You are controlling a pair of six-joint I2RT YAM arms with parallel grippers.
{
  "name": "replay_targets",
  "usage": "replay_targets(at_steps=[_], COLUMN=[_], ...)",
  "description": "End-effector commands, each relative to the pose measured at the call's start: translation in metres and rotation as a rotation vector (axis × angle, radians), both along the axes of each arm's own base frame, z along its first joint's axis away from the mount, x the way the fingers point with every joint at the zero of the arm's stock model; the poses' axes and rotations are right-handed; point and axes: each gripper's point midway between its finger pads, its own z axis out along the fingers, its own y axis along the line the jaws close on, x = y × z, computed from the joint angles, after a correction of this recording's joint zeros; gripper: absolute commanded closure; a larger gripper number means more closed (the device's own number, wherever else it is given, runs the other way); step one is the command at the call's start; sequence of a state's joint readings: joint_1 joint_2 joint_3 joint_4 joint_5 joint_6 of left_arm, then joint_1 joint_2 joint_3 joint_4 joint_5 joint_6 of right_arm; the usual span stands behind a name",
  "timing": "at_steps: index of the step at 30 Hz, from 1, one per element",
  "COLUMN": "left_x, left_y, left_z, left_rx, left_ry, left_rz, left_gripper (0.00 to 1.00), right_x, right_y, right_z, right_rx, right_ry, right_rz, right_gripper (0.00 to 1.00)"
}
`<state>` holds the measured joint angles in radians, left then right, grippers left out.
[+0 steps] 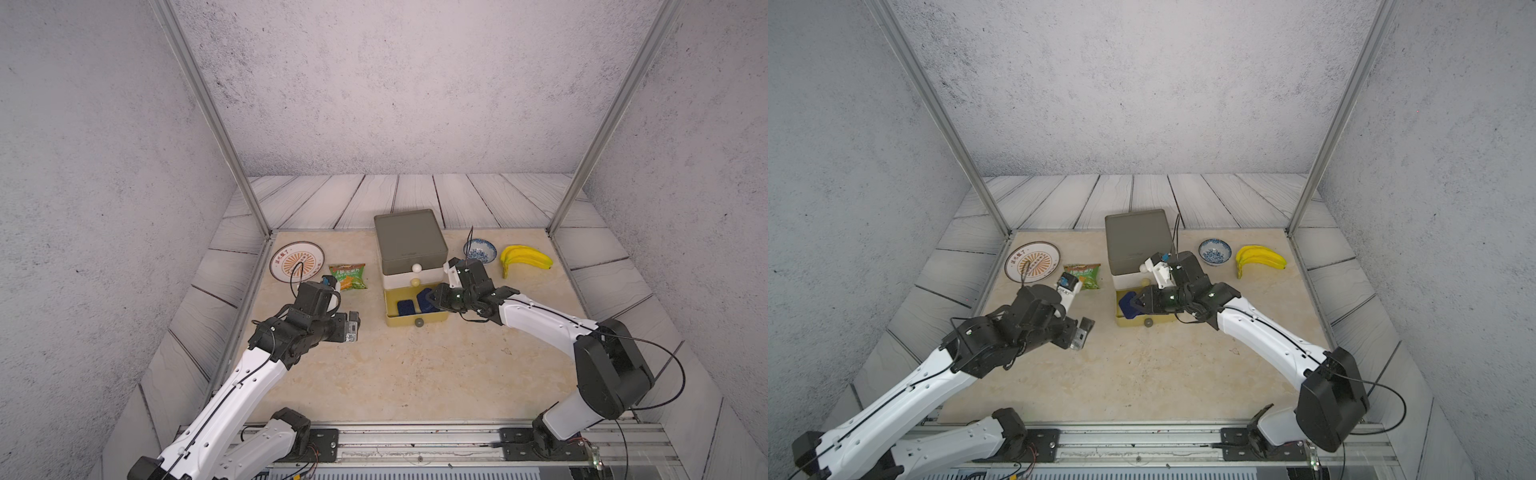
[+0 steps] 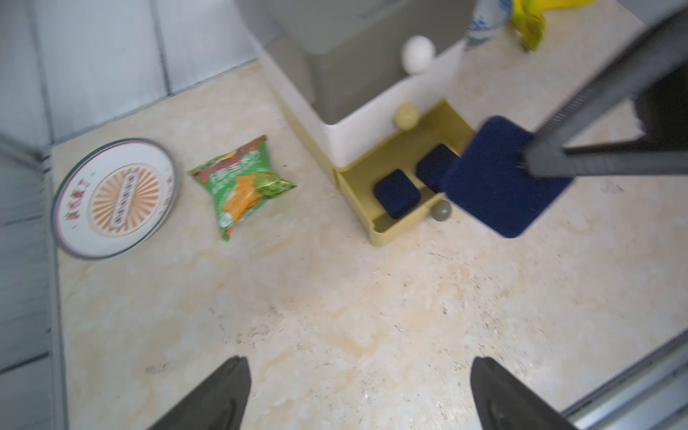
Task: Place the brooch boxes into the drawer by color
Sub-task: Place the brooch box in the drawer.
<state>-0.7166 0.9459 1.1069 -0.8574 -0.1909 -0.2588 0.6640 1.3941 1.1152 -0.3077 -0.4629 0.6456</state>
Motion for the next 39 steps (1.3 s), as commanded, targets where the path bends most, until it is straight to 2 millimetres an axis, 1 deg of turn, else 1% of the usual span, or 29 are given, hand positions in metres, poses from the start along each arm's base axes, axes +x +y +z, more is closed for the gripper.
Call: replay_targets(at_steps=[1, 2, 3, 5, 9, 12, 18, 22, 29, 35, 39], left_x=[0.005, 0.009, 0.011, 0.013, 0.014, 0.012, 0.008, 0.007, 0.005, 0.004, 0.003], left_y=[0.017, 0.02, 0.022, 0.022, 0.025, 0.027, 0.027, 0.026, 0.026, 0.025, 0.025], left_z=[-0.02, -0.033, -0.042, -0.05, -0.051, -0.057, -0.065, -0.068, -0.068, -0.066, -0.068], left_rx=[-0.081, -0.11, -0.138, -0.168, -0.195, -0.178, -0.178, -0.18, -0.18, -0.185, -0.183], left_ry=[0.104, 0.151, 0.185, 0.197, 0.169, 0.191, 0.213, 0.221, 0.229, 0.228, 0.235], left_rz=[0.066, 0.097, 0.12, 0.143, 0.166, 0.168, 0.166, 0.164, 0.156, 0.152, 0.151], left_gripper=[0.02, 0.02, 0.01, 0.02, 0.01, 0.02, 0.02, 0.02, 0.02, 0.02, 0.01], right_x=[0.027, 0.033, 0.04, 0.052, 0.073, 0.085, 0.106, 0.116, 0.132, 0.143, 0.149], right_y=[-0.02, -0.025, -0.027, -0.031, -0.036, -0.036, -0.046, -0.049, -0.044, -0.038, -0.039], right_z=[-0.026, -0.033, -0.04, -0.049, -0.059, -0.066, -0.087, -0.098, -0.113, -0.119, -0.121], right_rx=[-0.077, -0.081, -0.079, -0.069, -0.057, -0.061, -0.054, -0.021, 0.019, 0.031, 0.024], right_ry=[-0.027, -0.01, -0.006, -0.011, -0.004, 0.021, 0.057, 0.092, 0.14, 0.15, 0.142], right_rz=[-0.141, -0.157, -0.178, -0.222, -0.289, -0.309, -0.404, -0.453, -0.505, -0.518, -0.532], right_gripper=[1.0, 1.0, 1.0, 1.0, 1.0, 1.0, 1.0, 1.0, 1.0, 1.0, 1.0])
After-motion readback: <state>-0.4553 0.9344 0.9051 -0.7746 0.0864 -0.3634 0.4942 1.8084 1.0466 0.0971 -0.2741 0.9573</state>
